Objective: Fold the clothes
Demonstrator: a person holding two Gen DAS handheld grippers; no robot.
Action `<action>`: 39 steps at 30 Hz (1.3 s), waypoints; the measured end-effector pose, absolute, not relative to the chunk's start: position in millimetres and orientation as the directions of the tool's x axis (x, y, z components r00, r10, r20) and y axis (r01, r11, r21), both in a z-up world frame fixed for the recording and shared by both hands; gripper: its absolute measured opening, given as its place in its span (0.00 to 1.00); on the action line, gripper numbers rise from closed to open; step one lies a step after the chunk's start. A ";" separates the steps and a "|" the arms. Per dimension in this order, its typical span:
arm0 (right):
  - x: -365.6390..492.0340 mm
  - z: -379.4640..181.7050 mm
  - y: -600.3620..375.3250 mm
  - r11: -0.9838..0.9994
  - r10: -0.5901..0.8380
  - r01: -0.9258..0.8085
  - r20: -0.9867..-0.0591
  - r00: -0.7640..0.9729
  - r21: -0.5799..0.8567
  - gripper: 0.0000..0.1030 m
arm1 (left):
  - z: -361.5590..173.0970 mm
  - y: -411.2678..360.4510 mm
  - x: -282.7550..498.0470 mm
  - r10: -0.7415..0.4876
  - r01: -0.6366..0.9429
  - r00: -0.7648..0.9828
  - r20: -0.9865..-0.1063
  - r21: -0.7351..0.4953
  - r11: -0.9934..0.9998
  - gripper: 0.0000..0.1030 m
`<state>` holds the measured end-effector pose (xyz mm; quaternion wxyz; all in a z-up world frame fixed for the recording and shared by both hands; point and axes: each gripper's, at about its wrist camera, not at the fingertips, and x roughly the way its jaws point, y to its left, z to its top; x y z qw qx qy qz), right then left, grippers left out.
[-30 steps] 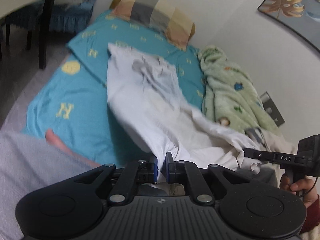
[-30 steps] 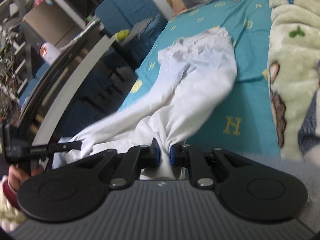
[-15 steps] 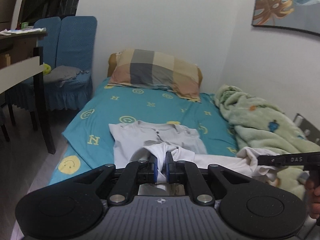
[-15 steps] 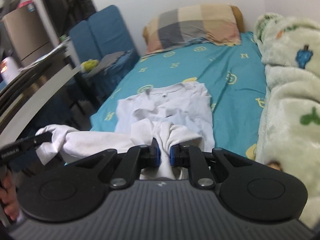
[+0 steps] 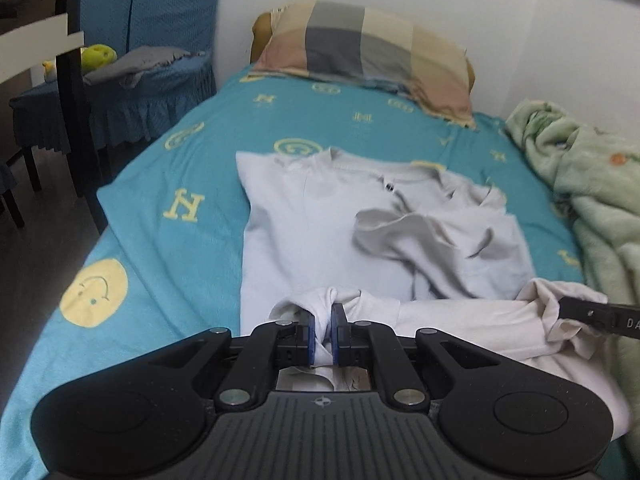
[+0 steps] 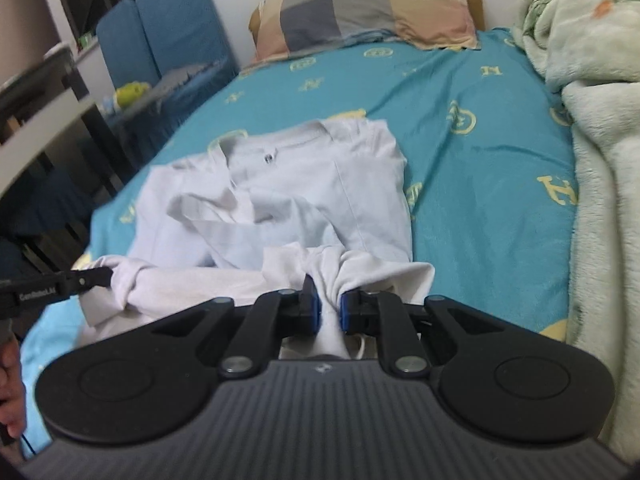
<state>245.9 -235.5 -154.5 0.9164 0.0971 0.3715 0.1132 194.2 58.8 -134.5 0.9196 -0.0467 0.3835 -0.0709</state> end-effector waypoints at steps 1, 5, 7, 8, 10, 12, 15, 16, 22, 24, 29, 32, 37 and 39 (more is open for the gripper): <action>248.5 -157.5 -236.4 0.954 0.282 -0.132 -0.662 0.695 0.268 0.14 | -139.6 60.0 197.0 -0.168 0.089 0.689 -0.705 -0.147 0.985 0.08; 255.1 -163.2 -241.2 0.946 0.295 -0.108 -0.670 0.681 0.306 0.15 | -145.5 61.9 203.2 -0.172 0.086 0.681 -0.711 -0.157 0.984 0.09; 255.0 -161.8 -242.5 0.941 0.299 -0.090 -0.673 0.676 0.327 0.15 | -145.0 61.8 202.6 -0.175 0.092 0.683 -0.709 -0.154 0.984 0.11; 254.4 -159.5 -243.3 0.937 0.303 -0.084 -0.673 0.675 0.338 0.16 | -144.3 61.9 201.5 -0.176 0.095 0.683 -0.709 -0.152 0.984 0.15; 253.1 -154.3 -245.6 0.927 0.317 -0.071 -0.671 0.671 0.367 0.21 | -139.7 61.3 196.9 -0.181 0.095 0.684 -0.707 -0.159 0.983 0.24; 249.3 -149.1 -249.5 0.908 0.347 -0.062 -0.661 0.665 0.415 0.34 | -133.9 63.0 192.6 -0.191 0.093 0.687 -0.701 -0.177 0.980 0.39; 236.6 -140.3 -252.5 0.889 0.365 -0.052 -0.633 0.683 0.456 0.62 | -121.5 66.5 182.4 -0.219 0.092 0.697 -0.683 -0.218 0.972 0.54; 231.9 -137.1 -253.1 0.885 0.366 -0.050 -0.625 0.690 0.462 0.65 | -117.0 67.8 177.9 -0.232 0.093 0.697 -0.678 -0.235 0.967 0.55; 196.1 -122.7 -261.2 0.872 0.346 -0.001 -0.613 0.710 0.490 0.67 | -94.4 78.0 137.4 -0.272 0.056 0.696 -0.665 -0.328 0.943 0.63; 180.7 -122.0 -265.7 0.852 0.349 0.043 -0.625 0.698 0.523 0.67 | -89.3 83.4 122.7 -0.284 0.024 0.680 -0.675 -0.367 0.930 0.67; 134.6 -126.2 -286.1 0.751 0.359 0.194 -0.636 0.683 0.631 0.68 | -91.4 94.3 93.4 -0.322 -0.069 0.614 -0.720 -0.455 0.888 0.71; 113.6 -135.5 -298.9 0.658 0.379 0.270 -0.620 0.687 0.703 0.69 | -104.7 99.0 80.9 -0.374 -0.141 0.559 -0.740 -0.529 0.837 0.71; 118.4 -168.4 -290.5 0.530 0.487 0.334 -0.603 0.632 0.779 0.69 | -138.5 107.4 80.9 -0.442 -0.268 0.519 -0.732 -0.630 0.729 0.71; 126.1 -179.4 -283.5 0.495 0.511 0.358 -0.598 0.618 0.792 0.69 | -148.8 111.5 83.6 -0.453 -0.302 0.526 -0.720 -0.656 0.692 0.71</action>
